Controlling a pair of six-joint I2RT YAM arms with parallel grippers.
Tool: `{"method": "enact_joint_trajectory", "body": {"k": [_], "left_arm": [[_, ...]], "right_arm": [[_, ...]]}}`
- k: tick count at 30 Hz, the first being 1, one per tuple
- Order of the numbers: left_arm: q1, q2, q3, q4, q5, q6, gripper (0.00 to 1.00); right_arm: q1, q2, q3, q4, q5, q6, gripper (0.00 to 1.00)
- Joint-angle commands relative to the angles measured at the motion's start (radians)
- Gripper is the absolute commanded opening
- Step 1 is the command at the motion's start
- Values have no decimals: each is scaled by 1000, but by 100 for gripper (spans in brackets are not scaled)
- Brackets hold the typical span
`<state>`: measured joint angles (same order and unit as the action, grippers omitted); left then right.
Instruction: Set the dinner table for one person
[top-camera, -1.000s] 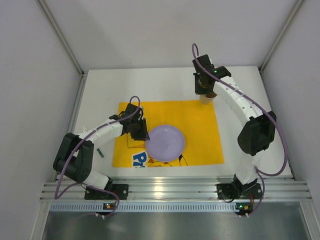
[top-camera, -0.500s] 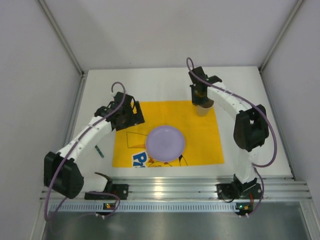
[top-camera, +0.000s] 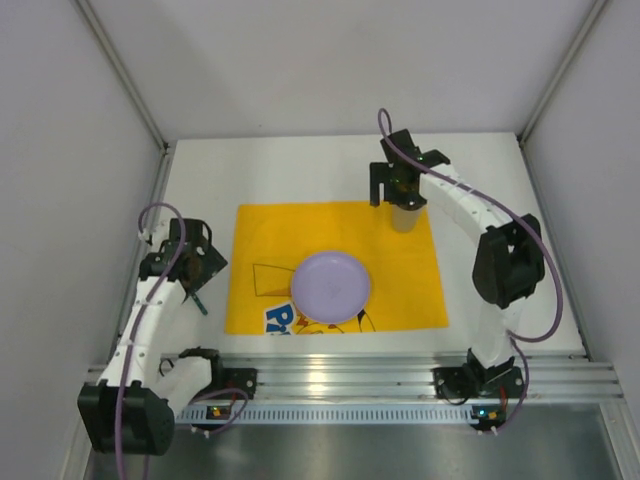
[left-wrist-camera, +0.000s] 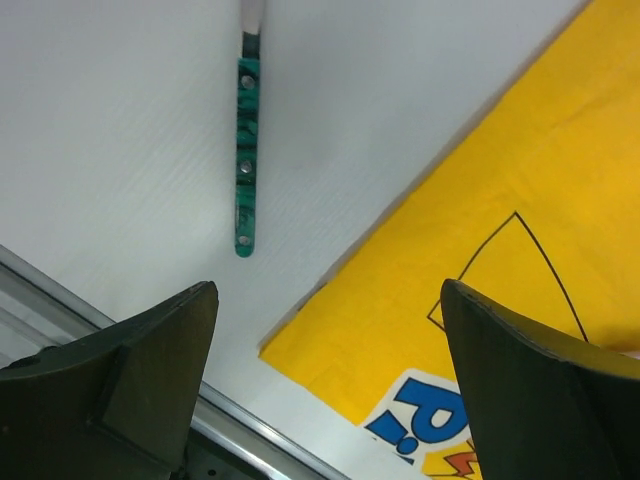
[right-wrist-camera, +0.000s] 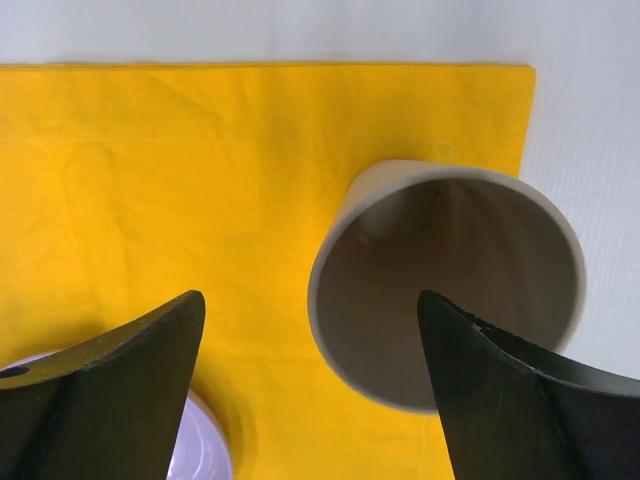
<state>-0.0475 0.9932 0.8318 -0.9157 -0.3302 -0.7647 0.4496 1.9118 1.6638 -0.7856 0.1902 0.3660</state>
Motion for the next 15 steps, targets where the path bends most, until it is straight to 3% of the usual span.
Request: {"method": "enact_joint_trajectory", "body": {"k": [1, 6, 15], "left_arm": [[69, -21, 9, 24, -93, 39, 98], [173, 60, 29, 132, -56, 203, 98], [279, 248, -49, 303, 65, 294, 95]], "right_arm": [[12, -155, 66, -29, -14, 36, 88], [21, -269, 57, -72, -47, 51, 88], [20, -372, -9, -99, -52, 31, 89]]}}
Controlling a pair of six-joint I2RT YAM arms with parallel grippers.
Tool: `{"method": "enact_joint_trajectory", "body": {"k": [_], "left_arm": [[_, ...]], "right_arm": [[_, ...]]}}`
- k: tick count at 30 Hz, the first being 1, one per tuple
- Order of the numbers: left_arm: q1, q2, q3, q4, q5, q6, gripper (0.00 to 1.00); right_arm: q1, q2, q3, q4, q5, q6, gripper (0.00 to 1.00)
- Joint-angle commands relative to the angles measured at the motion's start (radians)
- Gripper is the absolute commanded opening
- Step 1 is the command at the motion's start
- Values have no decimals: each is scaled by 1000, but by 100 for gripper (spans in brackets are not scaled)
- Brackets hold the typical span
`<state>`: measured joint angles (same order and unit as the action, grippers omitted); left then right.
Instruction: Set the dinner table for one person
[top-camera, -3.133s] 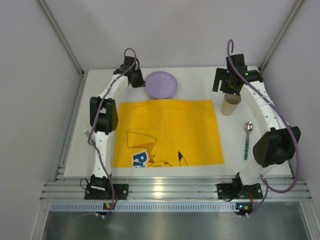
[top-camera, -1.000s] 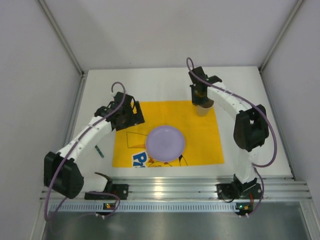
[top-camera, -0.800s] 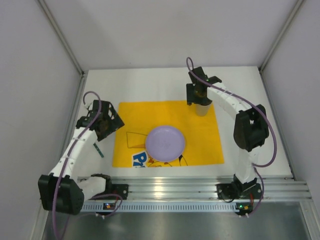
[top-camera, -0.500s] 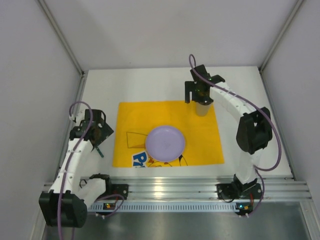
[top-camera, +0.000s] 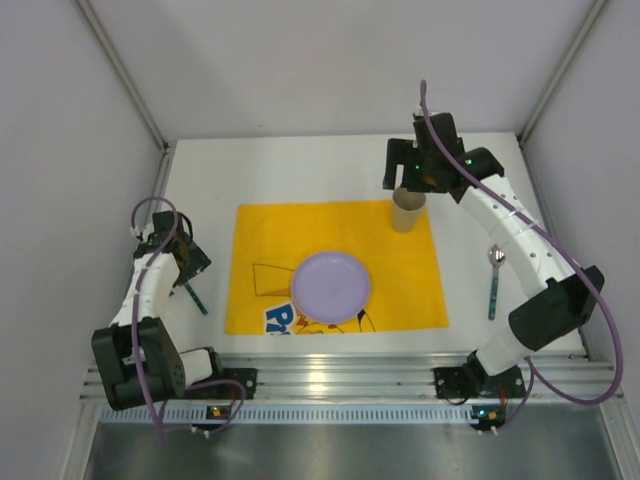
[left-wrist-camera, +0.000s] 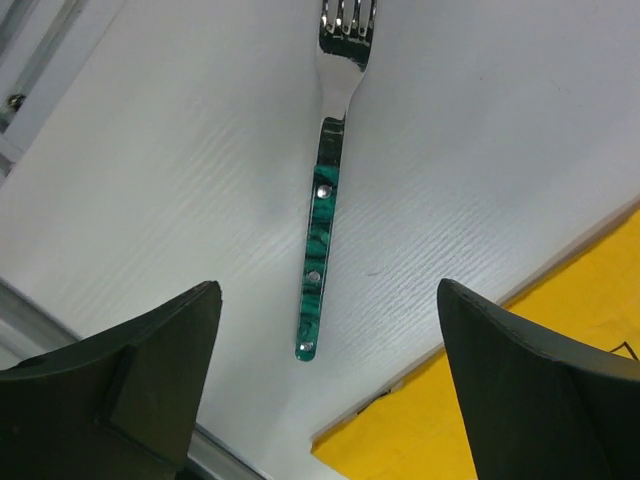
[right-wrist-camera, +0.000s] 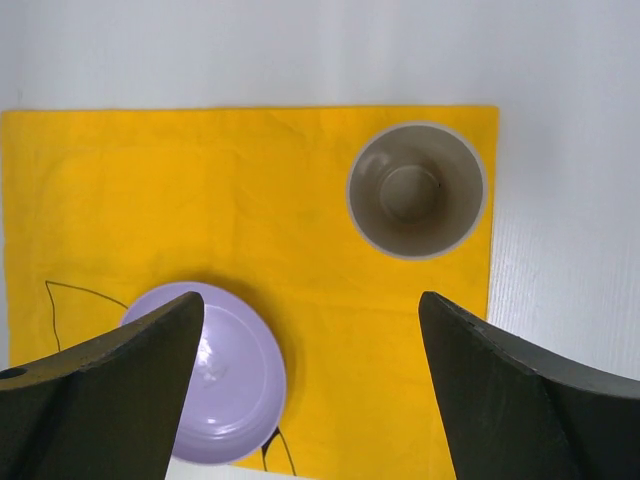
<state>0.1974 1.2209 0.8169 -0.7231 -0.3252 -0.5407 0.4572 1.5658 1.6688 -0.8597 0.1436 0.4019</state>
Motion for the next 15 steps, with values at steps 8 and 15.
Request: {"method": "enact_joint_trajectory", "body": {"k": [8, 15], "left_arm": [[114, 63, -125, 280, 167, 105, 71], [154, 141, -157, 352, 136, 55, 57]], "right_arm": [[1, -23, -24, -36, -4, -26, 89], [-11, 33, 25, -53, -12, -32, 89]]}}
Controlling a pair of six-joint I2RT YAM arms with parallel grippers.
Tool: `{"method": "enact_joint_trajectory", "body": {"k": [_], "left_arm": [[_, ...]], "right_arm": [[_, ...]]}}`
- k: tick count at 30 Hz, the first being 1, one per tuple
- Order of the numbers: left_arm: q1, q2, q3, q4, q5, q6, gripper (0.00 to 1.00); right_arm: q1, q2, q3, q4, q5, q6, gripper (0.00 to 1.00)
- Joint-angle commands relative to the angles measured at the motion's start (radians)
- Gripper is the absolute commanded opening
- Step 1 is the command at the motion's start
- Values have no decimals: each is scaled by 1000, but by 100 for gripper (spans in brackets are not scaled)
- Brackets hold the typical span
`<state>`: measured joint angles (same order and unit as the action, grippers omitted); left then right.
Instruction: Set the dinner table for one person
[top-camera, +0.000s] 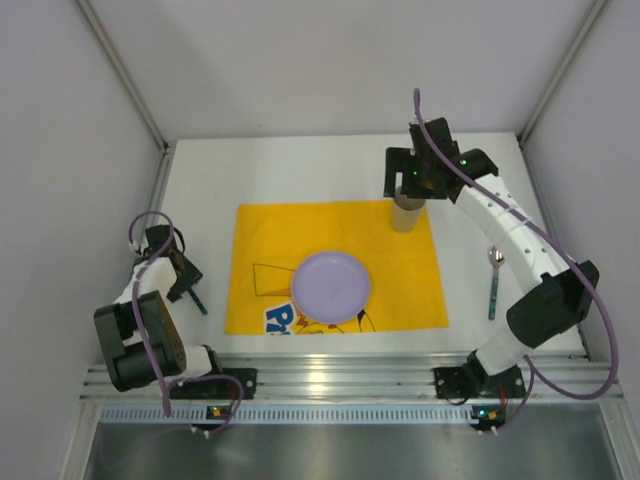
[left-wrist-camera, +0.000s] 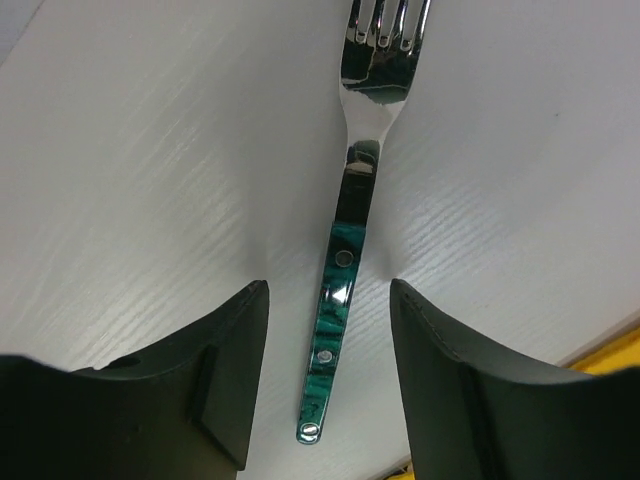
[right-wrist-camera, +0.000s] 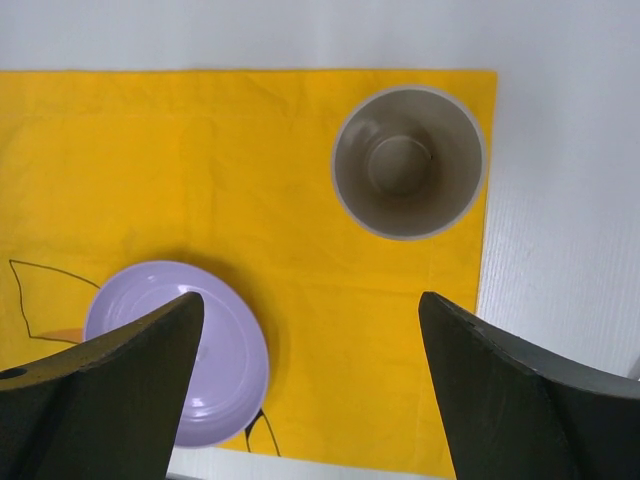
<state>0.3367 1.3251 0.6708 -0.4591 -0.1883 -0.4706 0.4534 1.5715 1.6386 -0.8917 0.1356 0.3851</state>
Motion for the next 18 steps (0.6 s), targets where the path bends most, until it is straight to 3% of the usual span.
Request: {"method": "enact_joint_trajectory", "body": {"k": [1, 9, 12, 14, 18], "left_arm": [[19, 54, -7, 94, 12, -19, 56], [62, 229, 32, 155, 56, -25, 37], [64, 302, 52, 181, 62, -1, 11], [64, 335, 78, 175, 72, 30, 0], [61, 290, 128, 142, 93, 116, 0]], "right_arm": [[-5, 30, 59, -23, -4, -15, 89], [-15, 53, 75, -36, 10, -17, 89], [-24, 53, 73, -44, 18, -17, 88], [-28, 45, 75, -47, 22, -18, 88], [-38, 33, 73, -49, 27, -15, 88]]}}
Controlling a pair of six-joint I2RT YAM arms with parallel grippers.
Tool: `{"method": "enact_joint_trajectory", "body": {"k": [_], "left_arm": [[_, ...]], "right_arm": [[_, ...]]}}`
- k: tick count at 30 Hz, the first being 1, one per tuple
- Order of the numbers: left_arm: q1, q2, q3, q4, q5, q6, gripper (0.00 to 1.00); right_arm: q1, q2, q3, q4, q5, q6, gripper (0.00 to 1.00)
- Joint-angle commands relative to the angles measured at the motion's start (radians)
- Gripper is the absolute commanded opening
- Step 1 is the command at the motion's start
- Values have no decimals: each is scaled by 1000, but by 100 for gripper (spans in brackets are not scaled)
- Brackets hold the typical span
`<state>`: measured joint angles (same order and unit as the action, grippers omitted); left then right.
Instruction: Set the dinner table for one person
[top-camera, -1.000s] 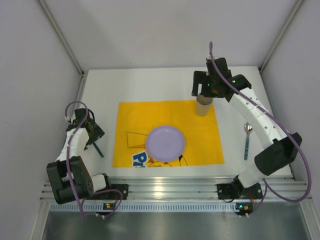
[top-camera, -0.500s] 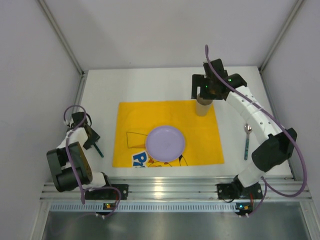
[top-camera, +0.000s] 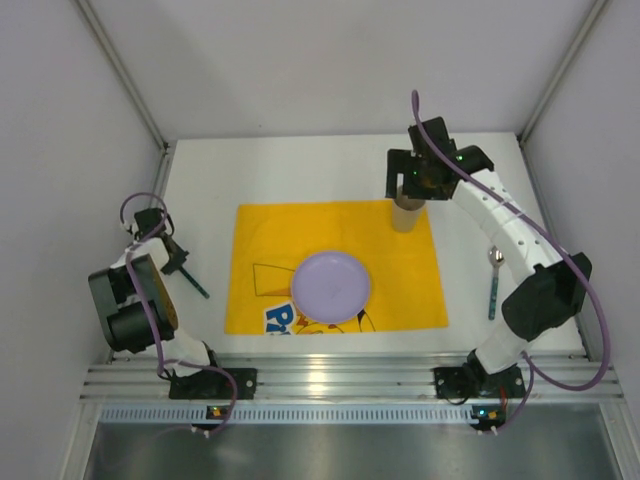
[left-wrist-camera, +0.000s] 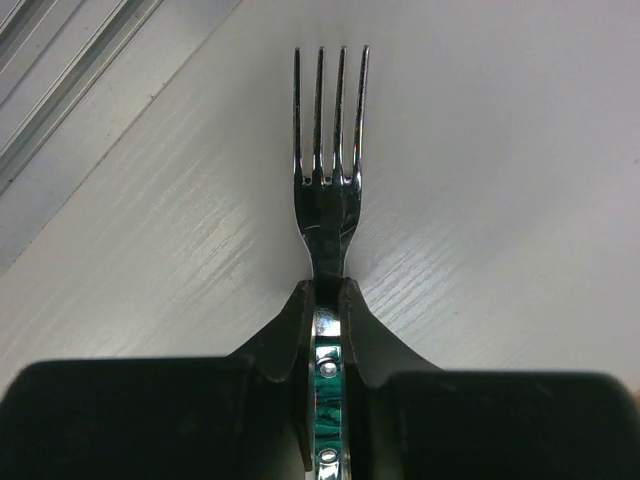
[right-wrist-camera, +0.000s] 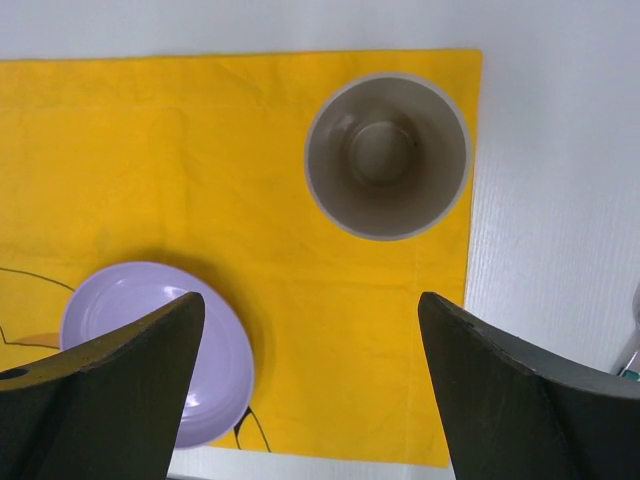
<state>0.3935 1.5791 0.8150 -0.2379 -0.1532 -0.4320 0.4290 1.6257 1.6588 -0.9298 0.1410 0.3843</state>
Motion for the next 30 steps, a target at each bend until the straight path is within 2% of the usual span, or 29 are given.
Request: {"method": "enact_joint_trajectory", "body": {"k": [1, 4, 7, 12, 14, 16, 19, 24, 26, 28, 30], "left_arm": [[4, 22, 4, -93, 55, 91, 0], [-2, -33, 91, -141, 87, 142, 0], [-53, -71, 173, -156, 122, 153, 0], [-323, -91, 308, -188, 149, 187, 0], [-390, -79, 334, -198, 240, 156, 0], [-482, -64, 325, -196, 253, 142, 0], [-544, -45, 296, -186, 238, 116, 0], [-593, -25, 202, -141, 251, 68, 0], [-614, -22, 156, -126, 238, 56, 0], [-624, -16, 112, -104, 224, 46, 11], [-630, -18, 87, -87, 218, 33, 29]], "right_arm": [[-13, -24, 50, -9, 23, -15, 88], [-12, -33, 49, -9, 23, -12, 88], [-15, -56, 30, -10, 29, -10, 88], [-24, -130, -34, -24, 34, -19, 88], [-26, -174, -63, -36, 40, -13, 88], [-29, -213, -125, -37, 39, -6, 89], [-33, -282, -204, -40, 39, 14, 89], [-64, -374, -309, -60, 52, 30, 91], [-116, -407, -335, -50, 27, 33, 98], [-163, -428, -378, -35, -10, 33, 100], [-225, -437, -404, -24, -46, 41, 100]]}}
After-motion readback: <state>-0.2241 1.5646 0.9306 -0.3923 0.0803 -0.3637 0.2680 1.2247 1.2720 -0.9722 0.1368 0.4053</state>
